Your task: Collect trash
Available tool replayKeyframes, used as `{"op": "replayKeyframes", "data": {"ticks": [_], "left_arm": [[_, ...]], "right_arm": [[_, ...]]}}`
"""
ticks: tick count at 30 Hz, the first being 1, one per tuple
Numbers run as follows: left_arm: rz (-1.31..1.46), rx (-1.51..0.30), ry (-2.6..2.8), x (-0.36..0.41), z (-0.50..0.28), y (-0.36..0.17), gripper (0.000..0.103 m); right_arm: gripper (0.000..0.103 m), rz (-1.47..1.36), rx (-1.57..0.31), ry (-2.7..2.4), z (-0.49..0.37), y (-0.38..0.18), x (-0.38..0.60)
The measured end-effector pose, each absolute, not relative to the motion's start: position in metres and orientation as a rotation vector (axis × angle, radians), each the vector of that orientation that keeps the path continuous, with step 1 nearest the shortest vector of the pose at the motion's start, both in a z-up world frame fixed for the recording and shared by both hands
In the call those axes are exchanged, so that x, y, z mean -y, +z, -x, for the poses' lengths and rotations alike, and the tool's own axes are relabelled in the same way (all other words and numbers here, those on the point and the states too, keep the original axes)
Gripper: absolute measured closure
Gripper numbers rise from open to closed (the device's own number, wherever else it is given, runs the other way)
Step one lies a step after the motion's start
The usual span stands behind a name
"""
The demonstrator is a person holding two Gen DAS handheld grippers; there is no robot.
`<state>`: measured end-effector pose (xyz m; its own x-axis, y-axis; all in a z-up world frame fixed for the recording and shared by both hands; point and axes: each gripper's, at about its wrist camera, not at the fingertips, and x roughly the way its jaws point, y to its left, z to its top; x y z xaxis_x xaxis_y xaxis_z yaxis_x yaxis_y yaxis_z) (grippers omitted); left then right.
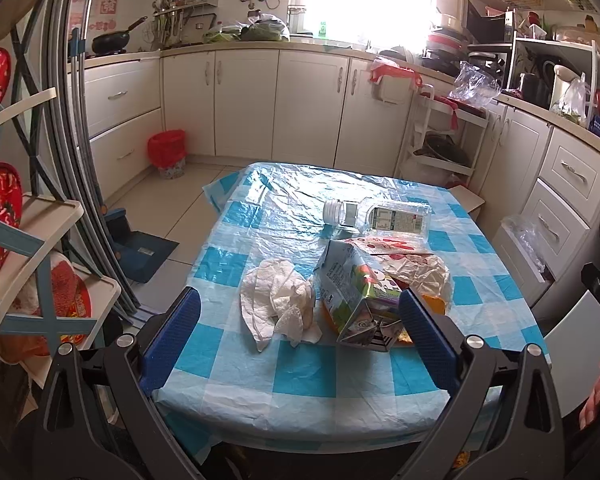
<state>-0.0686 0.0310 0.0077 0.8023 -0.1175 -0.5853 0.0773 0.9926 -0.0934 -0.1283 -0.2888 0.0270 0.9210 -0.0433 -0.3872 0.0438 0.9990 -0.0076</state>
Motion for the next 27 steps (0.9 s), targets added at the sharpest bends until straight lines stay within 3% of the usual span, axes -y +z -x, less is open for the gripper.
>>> {"op": "replayKeyframes", "data": {"ticks": [27], "left_arm": [[0.059, -0.633, -0.105, -0.0325, 0.0679, 0.0067, 0.008]], "right_arm": [[0.007, 0.000, -0.400, -0.046, 0.1286, 0.0271, 0.2870]]}}
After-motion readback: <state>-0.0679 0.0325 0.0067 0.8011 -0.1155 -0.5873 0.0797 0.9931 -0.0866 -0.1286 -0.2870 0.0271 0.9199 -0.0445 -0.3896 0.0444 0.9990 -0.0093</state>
